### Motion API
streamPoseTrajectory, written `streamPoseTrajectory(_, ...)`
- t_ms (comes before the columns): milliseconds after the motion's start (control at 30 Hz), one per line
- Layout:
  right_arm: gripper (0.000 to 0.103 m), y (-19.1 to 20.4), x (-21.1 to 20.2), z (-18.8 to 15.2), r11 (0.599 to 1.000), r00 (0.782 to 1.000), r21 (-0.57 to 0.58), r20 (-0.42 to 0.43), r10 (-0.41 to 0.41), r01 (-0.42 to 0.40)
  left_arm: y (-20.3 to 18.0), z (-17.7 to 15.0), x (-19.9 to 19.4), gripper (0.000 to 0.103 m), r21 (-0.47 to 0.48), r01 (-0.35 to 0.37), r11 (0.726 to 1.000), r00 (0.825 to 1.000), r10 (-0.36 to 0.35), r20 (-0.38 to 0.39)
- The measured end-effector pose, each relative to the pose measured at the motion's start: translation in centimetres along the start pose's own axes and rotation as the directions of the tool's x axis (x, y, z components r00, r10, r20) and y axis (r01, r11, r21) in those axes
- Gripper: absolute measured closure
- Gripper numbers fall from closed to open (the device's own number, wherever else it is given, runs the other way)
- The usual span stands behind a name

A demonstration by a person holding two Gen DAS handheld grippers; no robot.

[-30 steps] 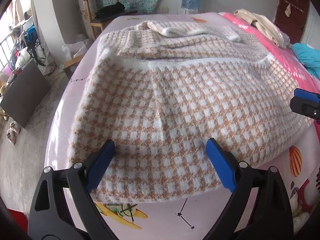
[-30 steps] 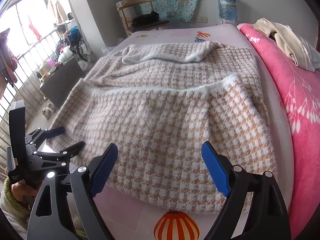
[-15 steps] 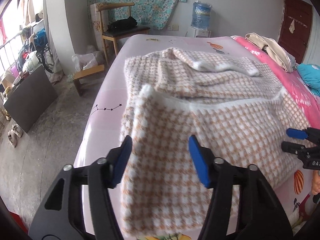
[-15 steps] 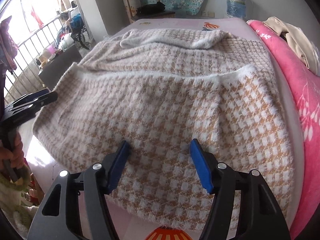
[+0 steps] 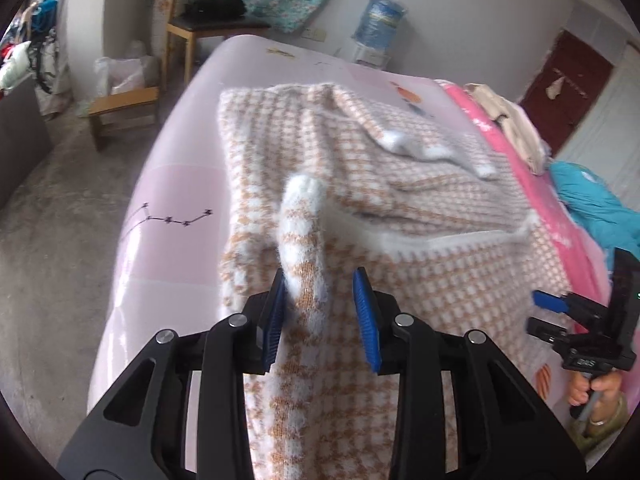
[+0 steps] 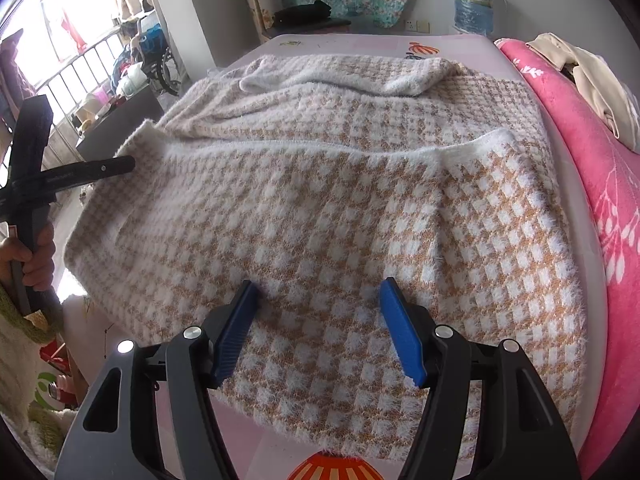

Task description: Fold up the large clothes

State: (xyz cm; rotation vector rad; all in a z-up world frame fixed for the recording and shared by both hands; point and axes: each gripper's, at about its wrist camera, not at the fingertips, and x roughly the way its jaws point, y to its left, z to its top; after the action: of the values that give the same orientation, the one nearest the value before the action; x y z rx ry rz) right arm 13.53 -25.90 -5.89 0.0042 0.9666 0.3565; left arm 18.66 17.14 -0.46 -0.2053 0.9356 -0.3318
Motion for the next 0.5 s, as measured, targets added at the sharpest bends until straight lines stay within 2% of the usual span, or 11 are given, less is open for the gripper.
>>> streamPoseTrajectory(133,0.041,0.0,0.0,0.0,1.000,1.000,0.001,0.000,0.001,-0.001,0.9,0.3,1.7,0.068,-0.022,-0.080,0.997,0.995,0.079,-0.063)
streamPoseTrajectory(300,0.041,0.0,0.0,0.0,1.000,1.000,0.001,0.000,0.000,0.000,0.5,0.7,2.2,0.068,-0.021,-0.040,0.999,0.997,0.039,-0.060)
streamPoseTrajectory(400,0.041,0.0,0.0,-0.1,1.000,1.000,0.002,0.001,0.001,-0.001,-1.0,0.5,1.6,0.067,0.056,-0.009,0.998,0.999,0.011,-0.031)
streamPoseTrajectory(433,0.041,0.0,0.0,0.0,1.000,1.000,0.001,0.001,0.001,-0.001,-1.6,0.4,1.5,0.067,0.089,-0.026,0.996,0.999,0.028,-0.024)
streamPoseTrajectory(500,0.041,0.0,0.0,0.0,1.000,1.000,0.002,0.002,0.004,-0.004,-2.4,0.1,2.0,0.067,0.138,-0.127,0.982,0.991,0.132,-0.032)
